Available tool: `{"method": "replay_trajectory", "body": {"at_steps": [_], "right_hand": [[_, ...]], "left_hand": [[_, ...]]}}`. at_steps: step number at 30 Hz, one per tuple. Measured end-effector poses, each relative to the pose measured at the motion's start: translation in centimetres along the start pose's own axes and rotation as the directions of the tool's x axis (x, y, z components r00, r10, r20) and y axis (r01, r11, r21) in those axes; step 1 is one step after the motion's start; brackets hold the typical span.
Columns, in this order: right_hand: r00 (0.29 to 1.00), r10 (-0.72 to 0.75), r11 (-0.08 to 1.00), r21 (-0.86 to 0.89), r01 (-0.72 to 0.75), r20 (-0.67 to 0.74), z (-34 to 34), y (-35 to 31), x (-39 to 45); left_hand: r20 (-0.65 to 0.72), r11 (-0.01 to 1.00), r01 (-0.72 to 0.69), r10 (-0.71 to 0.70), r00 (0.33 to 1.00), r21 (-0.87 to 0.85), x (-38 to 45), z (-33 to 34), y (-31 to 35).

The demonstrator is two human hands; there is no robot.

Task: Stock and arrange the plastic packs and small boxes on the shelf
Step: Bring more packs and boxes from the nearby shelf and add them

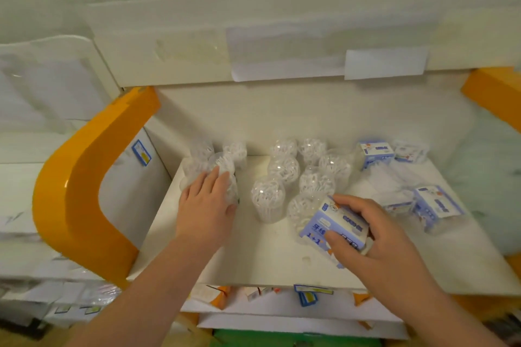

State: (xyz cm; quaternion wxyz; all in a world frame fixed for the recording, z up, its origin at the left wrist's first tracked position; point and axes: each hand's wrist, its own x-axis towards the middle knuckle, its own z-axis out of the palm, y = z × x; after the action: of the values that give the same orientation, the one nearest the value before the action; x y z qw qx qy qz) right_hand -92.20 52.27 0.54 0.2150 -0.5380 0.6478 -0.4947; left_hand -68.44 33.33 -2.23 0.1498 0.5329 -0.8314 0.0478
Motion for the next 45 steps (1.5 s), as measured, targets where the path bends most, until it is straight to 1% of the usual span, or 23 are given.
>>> {"method": "replay_trajectory", "body": {"at_steps": [3, 7, 9, 13, 16, 19, 21, 23, 26, 28, 31, 33, 36, 39, 42, 45], "right_hand": [[0.996, 0.043, 0.999, -0.006, -0.043, -0.075, -1.9, 1.1, -0.8], [0.968, 0.121, 0.990, -0.041, -0.133, -0.222, -5.1, 3.8, -2.1], [0.946, 0.150, 0.982, -0.071, -0.177, -0.289, -6.9, 5.3, -3.0], [0.928, 0.176, 0.968, -0.112, -0.223, -0.329, -9.2, 7.5, -4.1], [0.927, 0.223, 0.954, -0.130, -0.271, -0.301, -10.3, 9.4, -4.4], [0.943, 0.224, 0.943, -0.190, -0.274, -0.248, -10.5, 10.4, -3.9], [0.956, 0.188, 0.938, -0.247, -0.242, -0.225, -10.4, 10.8, -3.2], [0.967, 0.137, 0.921, -0.332, -0.205, -0.216, -10.1, 11.0, -2.7], [0.968, 0.090, 0.874, -0.447, -0.189, -0.233, -9.2, 11.1, -2.1], [0.965, 0.090, 0.874, -0.445, -0.194, -0.246, -8.7, 11.1, -1.8], [0.967, 0.107, 0.884, -0.423, -0.198, -0.229, -8.5, 11.0, -1.4], [0.972, 0.080, 0.868, -0.464, -0.177, -0.221, -8.6, 10.8, -1.5], [0.975, -0.049, 0.848, -0.525, -0.075, -0.219, -8.8, 9.5, -1.5], [0.969, -0.164, 0.857, -0.513, 0.046, -0.186, -8.6, 7.0, -0.5], [0.972, -0.213, 0.856, -0.499, 0.137, -0.099, -7.4, 3.9, 1.3], [0.959, -0.281, 0.841, -0.473, 0.262, 0.032, -5.1, 0.8, 2.8]], "left_hand": [[-0.043, 0.998, -0.061, 0.060, 0.997, -0.007, -0.7, -1.4, 1.3], [-0.134, 0.966, -0.247, 0.235, 0.963, -0.082, -1.2, -3.4, 5.3], [-0.176, 0.939, -0.314, 0.288, 0.941, -0.142, -1.3, -4.3, 7.9], [-0.174, 0.890, -0.381, 0.346, 0.922, -0.251, -1.6, -5.4, 12.6], [-0.130, 0.858, -0.401, 0.380, 0.916, -0.320, -1.8, -5.2, 16.1], [-0.066, 0.848, -0.391, 0.395, 0.916, -0.357, -2.2, -4.5, 18.6], [-0.046, 0.848, -0.382, 0.394, 0.918, -0.366, -2.4, -4.1, 19.6], [-0.030, 0.855, -0.373, 0.389, 0.921, -0.361, -2.6, -3.9, 20.2], [-0.027, 0.864, -0.359, 0.374, 0.927, -0.353, -3.0, -3.8, 20.7], [-0.030, 0.870, -0.351, 0.363, 0.931, -0.346, -3.2, -3.9, 20.8], [-0.037, 0.882, -0.338, 0.346, 0.938, -0.328, -3.4, -4.1, 20.8], [-0.042, 0.895, -0.322, 0.325, 0.945, -0.308, -3.5, -4.3, 20.5], [-0.055, 0.917, -0.279, 0.275, 0.960, -0.286, -3.7, -4.6, 19.4], [-0.071, 0.944, -0.217, 0.206, 0.976, -0.248, -4.1, -5.1, 17.4], [-0.098, 0.974, -0.130, 0.113, 0.989, -0.188, -5.0, -5.9, 14.6], [-0.109, 0.992, -0.015, 0.000, 0.994, -0.129, -6.4, -6.9, 10.9]]}}
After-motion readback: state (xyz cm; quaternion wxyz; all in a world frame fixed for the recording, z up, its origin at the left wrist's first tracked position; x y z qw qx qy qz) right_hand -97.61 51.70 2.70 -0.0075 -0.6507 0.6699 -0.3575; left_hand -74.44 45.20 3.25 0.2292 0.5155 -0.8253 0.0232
